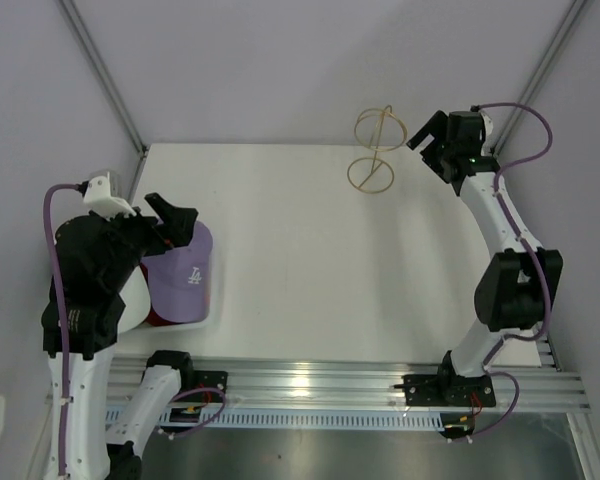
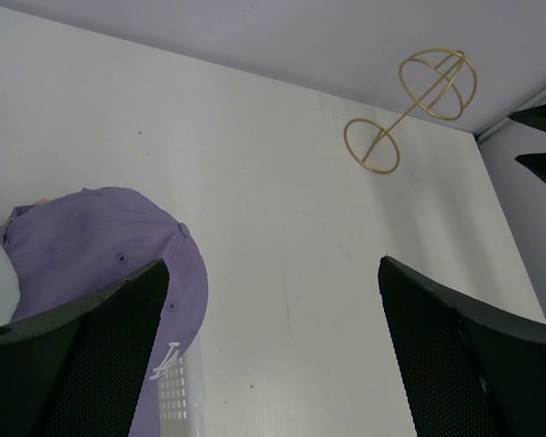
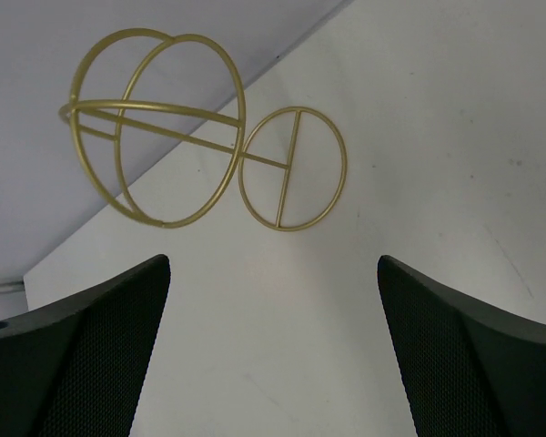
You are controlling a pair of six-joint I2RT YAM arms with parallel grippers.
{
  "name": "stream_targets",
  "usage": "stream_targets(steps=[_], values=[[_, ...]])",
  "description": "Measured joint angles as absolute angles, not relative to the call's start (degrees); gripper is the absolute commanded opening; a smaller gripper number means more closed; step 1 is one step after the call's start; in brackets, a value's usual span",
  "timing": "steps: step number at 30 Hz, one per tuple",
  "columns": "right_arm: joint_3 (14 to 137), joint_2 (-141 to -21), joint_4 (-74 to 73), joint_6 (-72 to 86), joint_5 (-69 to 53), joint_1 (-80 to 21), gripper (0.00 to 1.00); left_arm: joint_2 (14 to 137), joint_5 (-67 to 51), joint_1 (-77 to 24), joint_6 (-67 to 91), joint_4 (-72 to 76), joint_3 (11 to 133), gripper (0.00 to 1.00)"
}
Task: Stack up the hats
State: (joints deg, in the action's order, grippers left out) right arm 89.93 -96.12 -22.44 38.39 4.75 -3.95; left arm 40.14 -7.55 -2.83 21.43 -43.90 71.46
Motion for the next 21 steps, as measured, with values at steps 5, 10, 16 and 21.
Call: stream_targets(steps=[5,10,16,21], values=[[93.51,-105.71,-19.79,42.94,3.46,-4.21,0.98,41.52,-8.32,-2.83,21.43,-43.9,71.46,1.0],[96.49,-112.36,-17.19,45.74,2.44,-5.1,0.99,41.58,-8.16,-2.83,21.45,-43.81,71.2,0.99],[96.77,-115.22,-13.37,48.66,1.48,-6.2,0.99,41.76,-8.14,-2.83,21.43,-43.59,70.24,0.99],[99.53,-118.63,-11.2,50.22,2.52,-7.16,0.93,42.92,-8.1,-2.83,20.95,-43.16,70.17,1.0]])
